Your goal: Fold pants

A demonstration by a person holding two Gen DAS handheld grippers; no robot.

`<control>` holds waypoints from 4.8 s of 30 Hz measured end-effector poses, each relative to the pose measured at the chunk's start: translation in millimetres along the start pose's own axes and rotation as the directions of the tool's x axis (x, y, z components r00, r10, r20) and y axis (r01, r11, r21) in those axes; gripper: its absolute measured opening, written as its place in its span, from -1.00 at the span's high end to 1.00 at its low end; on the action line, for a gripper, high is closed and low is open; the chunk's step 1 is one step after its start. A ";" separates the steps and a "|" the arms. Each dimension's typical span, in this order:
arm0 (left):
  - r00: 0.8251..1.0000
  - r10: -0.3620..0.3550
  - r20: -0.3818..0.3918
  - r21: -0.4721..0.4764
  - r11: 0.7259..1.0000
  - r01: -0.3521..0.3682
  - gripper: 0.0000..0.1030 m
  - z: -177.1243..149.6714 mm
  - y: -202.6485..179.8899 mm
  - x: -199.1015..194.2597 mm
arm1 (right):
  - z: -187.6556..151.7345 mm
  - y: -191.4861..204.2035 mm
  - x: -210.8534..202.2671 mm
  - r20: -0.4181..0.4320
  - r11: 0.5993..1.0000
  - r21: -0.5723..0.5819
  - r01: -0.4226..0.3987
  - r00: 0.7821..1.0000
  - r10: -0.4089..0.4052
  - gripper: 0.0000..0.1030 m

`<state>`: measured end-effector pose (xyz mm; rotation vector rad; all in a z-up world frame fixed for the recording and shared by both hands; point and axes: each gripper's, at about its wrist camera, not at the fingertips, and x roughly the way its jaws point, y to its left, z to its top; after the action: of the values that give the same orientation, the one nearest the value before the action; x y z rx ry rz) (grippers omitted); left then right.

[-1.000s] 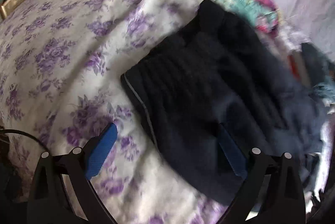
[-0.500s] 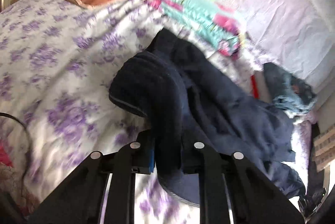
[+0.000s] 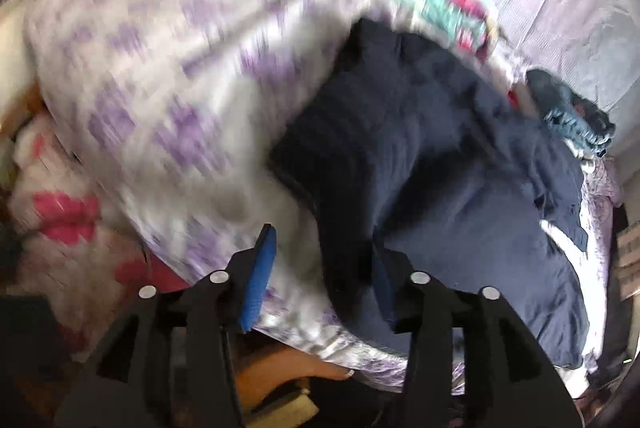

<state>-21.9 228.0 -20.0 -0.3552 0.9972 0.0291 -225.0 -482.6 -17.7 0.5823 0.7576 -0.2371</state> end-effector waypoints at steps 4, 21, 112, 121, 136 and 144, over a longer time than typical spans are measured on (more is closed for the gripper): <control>0.954 0.150 0.260 0.100 0.978 -0.181 0.09 21.3 -32.2 -54.3 | 43.4 10.0 -13.0 0.101 0.998 -0.011 -0.065 0.993 0.066 -0.61; 0.995 0.063 0.082 0.229 0.970 -0.081 -0.34 38.8 -112.7 71.1 | 136.1 103.7 190.0 -0.021 0.994 -0.005 -0.113 0.993 0.113 0.83; 0.989 -0.045 -0.139 0.129 0.990 0.064 -0.56 15.8 -3.8 33.4 | -31.6 206.5 64.8 -0.162 0.652 -0.718 -0.245 0.969 0.185 -0.65; 0.995 -0.063 -0.074 0.121 0.990 0.072 -0.79 -8.6 -28.5 62.2 | -88.3 196.3 77.5 -0.200 0.553 -0.806 -0.212 0.976 0.084 -0.25; 0.997 -0.079 0.002 0.073 0.994 0.079 0.71 -21.7 12.8 16.7 | -94.3 169.9 61.6 -0.392 0.626 -0.650 -0.431 0.896 0.209 0.76; 1.000 0.004 0.004 0.103 0.995 -0.004 -0.22 -11.1 20.4 -4.9 | 29.4 111.8 36.3 0.013 0.914 -0.346 -0.210 0.973 0.228 -0.55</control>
<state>-37.3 244.6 -27.1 -0.2584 0.9921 -0.0180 -137.0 -408.0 19.6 0.3225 0.6558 0.0883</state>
